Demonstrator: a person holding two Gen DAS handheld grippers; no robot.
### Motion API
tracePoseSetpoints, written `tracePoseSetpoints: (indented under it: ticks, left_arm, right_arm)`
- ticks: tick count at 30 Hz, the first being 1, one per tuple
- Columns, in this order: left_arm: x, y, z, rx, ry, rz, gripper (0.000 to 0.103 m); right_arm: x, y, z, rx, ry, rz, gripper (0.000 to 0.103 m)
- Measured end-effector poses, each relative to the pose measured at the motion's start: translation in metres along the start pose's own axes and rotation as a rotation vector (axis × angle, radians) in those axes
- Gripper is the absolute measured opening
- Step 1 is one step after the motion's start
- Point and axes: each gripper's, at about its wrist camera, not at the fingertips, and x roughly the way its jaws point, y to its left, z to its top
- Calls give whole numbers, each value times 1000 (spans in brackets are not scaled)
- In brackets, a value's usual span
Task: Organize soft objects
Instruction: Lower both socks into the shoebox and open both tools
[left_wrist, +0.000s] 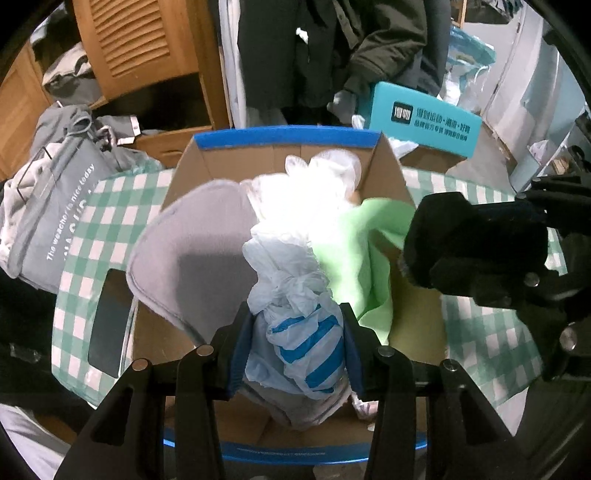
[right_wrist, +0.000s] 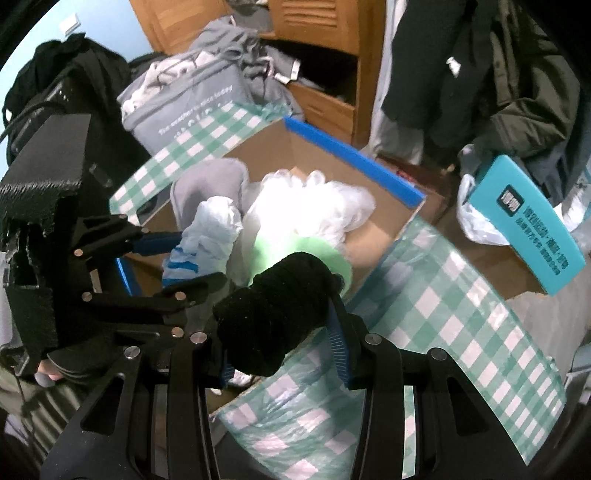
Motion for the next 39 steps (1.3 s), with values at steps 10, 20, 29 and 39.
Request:
tracePoseSetpoints:
  ticks: [10, 20, 29, 39]
  left_arm:
    - [18, 9, -12, -25, 52, -16, 47]
    - [26, 16, -14, -70, 77, -37, 56]
    - [10, 9, -18, -51, 64, -10, 82]
    - [-30, 7, -13, -70, -26, -32, 87]
  right_arm:
    - [31, 17, 1, -35, 74, 9, 42]
    - [56, 16, -2, -19, 140, 5, 50]
    - [35, 6, -2, 28, 83, -3, 59]
    - [-6, -11, -7, 91, -15, -30, 60]
